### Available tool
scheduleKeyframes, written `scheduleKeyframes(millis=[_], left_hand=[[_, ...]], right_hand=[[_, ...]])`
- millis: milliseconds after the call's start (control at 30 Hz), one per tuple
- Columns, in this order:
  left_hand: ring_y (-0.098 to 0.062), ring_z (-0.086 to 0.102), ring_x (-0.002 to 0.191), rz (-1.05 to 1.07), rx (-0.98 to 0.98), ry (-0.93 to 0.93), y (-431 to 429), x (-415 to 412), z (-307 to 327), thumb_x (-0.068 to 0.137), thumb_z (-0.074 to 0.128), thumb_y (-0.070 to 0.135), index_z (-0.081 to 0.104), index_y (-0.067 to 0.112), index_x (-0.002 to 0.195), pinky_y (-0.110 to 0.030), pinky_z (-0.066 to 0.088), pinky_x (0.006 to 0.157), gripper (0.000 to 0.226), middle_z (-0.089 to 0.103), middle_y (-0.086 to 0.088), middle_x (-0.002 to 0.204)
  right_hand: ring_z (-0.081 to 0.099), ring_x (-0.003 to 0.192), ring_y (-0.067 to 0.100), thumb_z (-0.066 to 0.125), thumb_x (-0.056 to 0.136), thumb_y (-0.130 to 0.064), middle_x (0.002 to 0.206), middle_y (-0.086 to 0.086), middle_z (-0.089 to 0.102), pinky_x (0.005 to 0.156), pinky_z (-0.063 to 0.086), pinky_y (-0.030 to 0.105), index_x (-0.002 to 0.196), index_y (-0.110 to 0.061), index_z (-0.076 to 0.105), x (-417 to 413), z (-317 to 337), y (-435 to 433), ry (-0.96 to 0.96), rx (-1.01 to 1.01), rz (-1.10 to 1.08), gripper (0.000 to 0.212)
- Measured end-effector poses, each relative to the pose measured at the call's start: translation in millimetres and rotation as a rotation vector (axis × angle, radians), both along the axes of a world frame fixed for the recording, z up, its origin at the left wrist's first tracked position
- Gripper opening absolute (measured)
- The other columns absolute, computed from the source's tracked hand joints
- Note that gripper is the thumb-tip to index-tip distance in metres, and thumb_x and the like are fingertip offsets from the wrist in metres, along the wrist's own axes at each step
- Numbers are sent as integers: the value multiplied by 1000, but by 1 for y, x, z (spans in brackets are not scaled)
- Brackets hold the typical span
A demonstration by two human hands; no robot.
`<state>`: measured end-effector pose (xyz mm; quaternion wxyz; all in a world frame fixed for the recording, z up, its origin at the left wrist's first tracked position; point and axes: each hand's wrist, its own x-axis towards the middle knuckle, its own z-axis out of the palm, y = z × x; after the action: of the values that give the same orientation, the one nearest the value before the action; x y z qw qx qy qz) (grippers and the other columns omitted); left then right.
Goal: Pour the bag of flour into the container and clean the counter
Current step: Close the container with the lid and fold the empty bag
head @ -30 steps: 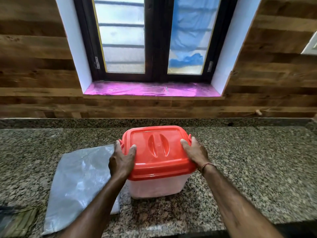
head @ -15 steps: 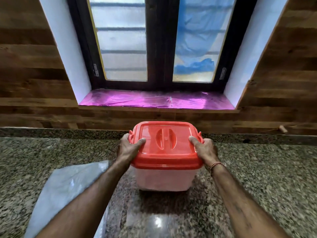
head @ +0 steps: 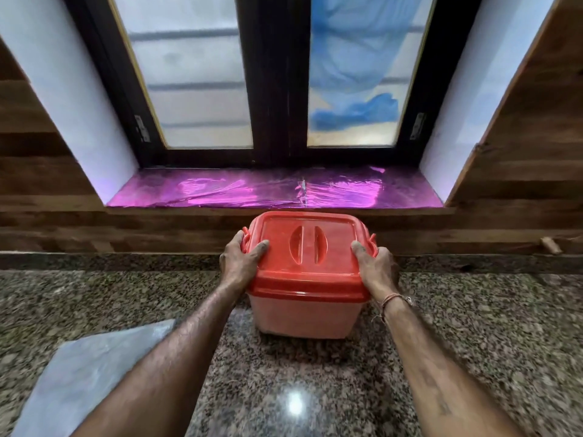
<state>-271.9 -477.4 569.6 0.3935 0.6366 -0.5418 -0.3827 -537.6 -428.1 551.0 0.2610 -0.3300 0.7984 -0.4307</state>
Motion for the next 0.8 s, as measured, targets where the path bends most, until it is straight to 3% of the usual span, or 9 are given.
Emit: scheduleKeyframes(millis=[167, 300, 433, 500, 567, 633, 700, 800], left_hand=[[-32, 51, 137, -38, 29, -140, -5, -2, 1, 90, 60, 64, 35, 26, 158, -42, 42, 113, 82, 52, -9, 153], [-34, 30, 150, -115, 71, -87, 25, 17, -2, 81, 39, 88, 13, 22, 164, -51, 28, 120, 109, 27, -15, 166], [-30, 43, 143, -31, 44, -83, 61, 85, -35, 86, 47, 80, 30, 20, 158, -50, 39, 115, 95, 40, -16, 158], [-29, 51, 135, 27, 74, -128, 76, 133, -52, 79, 47, 85, 39, 20, 152, -49, 45, 110, 98, 50, -12, 150], [-31, 53, 132, 99, 83, -201, 89, 179, -64, 85, 52, 78, 43, 19, 148, -48, 46, 107, 87, 53, -10, 146], [-36, 48, 134, 205, 112, -322, 103, 230, -76, 91, 56, 66, 45, 17, 148, -49, 42, 107, 76, 51, -14, 145], [-39, 41, 135, 271, 204, -449, 119, 281, -88, 93, 58, 61, 43, 15, 146, -51, 36, 107, 72, 47, -18, 145], [-41, 38, 134, 308, 357, -554, 138, 350, -116, 91, 61, 58, 42, 11, 141, -53, 34, 105, 71, 42, -20, 145]], right_hand=[[65, 111, 37, 63, 87, -64, 119, 19, 71, 92, 52, 40, 120, -6, 65, -5, 4, -7, 52, 35, 12, 66], [43, 138, 39, 55, 94, -58, 145, 20, 52, 112, 34, 55, 147, -8, 43, 17, 14, 15, 414, 24, -41, 74], [34, 148, 40, 50, 97, -53, 154, 20, 46, 117, 18, 67, 153, -8, 42, 97, 2, 45, 684, -242, 48, 72], [30, 151, 40, 53, 95, -49, 157, 19, 43, 121, 12, 62, 151, -8, 46, 155, -1, 59, 741, -378, 125, 70], [27, 153, 35, 58, 92, -45, 158, 13, 42, 126, 4, 53, 149, -14, 49, 208, 3, 71, 781, -433, 205, 65], [45, 142, 30, 58, 89, -46, 146, 4, 55, 122, 27, 48, 141, -20, 56, 259, -5, 81, 697, -412, 335, 58], [59, 122, 27, 55, 85, -53, 129, 2, 63, 103, 46, 41, 131, -20, 61, 306, -25, 88, 463, -237, 542, 57], [59, 122, 31, 62, 84, -58, 128, 10, 64, 98, 50, 41, 128, -16, 60, 360, -69, 93, 295, 188, 704, 62]])
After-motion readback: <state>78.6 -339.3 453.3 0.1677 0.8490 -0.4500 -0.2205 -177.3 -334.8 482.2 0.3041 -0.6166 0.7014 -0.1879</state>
